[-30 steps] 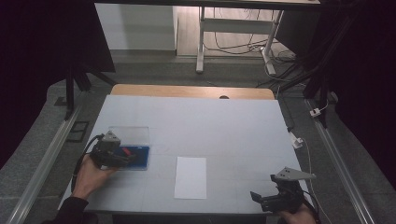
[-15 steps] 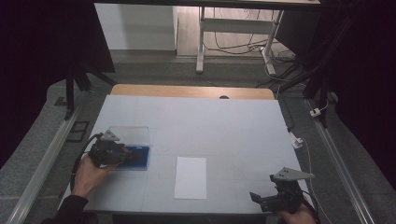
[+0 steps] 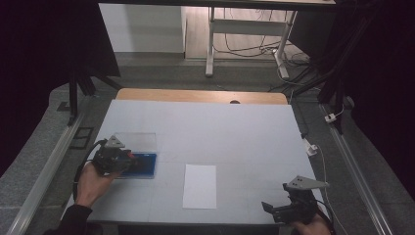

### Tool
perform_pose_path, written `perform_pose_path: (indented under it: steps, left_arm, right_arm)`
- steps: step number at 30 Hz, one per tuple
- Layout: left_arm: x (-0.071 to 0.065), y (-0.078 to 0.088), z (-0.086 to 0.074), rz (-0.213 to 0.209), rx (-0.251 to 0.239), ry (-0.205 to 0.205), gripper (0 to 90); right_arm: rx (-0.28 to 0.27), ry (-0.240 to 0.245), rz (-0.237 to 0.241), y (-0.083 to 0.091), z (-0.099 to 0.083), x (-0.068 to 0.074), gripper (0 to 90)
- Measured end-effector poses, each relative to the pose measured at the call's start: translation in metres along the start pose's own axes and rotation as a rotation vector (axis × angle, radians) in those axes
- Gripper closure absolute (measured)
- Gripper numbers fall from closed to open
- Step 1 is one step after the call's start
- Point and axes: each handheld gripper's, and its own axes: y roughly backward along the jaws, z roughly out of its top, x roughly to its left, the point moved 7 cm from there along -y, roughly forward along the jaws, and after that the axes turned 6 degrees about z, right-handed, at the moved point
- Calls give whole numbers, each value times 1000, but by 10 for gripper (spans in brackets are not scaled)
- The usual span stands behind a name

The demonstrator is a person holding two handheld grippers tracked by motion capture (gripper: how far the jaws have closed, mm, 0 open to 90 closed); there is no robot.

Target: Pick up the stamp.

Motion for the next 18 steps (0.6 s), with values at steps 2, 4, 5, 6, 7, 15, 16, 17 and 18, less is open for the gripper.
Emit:
perform_pose_path:
  steps: [2, 4, 5, 6, 7, 15, 16, 17, 18]
  left_arm:
    - [0, 2, 1, -10, -4, 15, 583]
    - [-1, 4, 2, -9, -6, 20, 583]
    - [-2, 5, 2, -10, -8, 23, 582]
    - [-2, 6, 3, -11, -9, 28, 583]
    - [-3, 7, 3, -14, -10, 34, 583]
    - [-8, 11, 8, -7, -15, 29, 582]
    - [-9, 11, 8, -3, -12, 26, 582]
    - [-9, 12, 8, 3, -9, 23, 582]
    - [-9, 12, 8, 9, -7, 20, 582]
  right_arm:
    - [0, 1, 0, 0, 0, 0, 0]
    - [0, 1, -1, 0, 0, 0, 0]
    - [0, 1, -1, 0, 0, 0, 0]
    - [0, 1, 0, 0, 0, 0, 0]
    - [0, 3, -2, 0, 0, 0, 0]
    - [2, 5, -2, 0, 0, 0, 0]
    - [4, 5, -2, 0, 0, 0, 0]
    - [3, 5, -3, 0, -1, 0, 0]
    - [3, 5, -3, 0, -1, 0, 0]
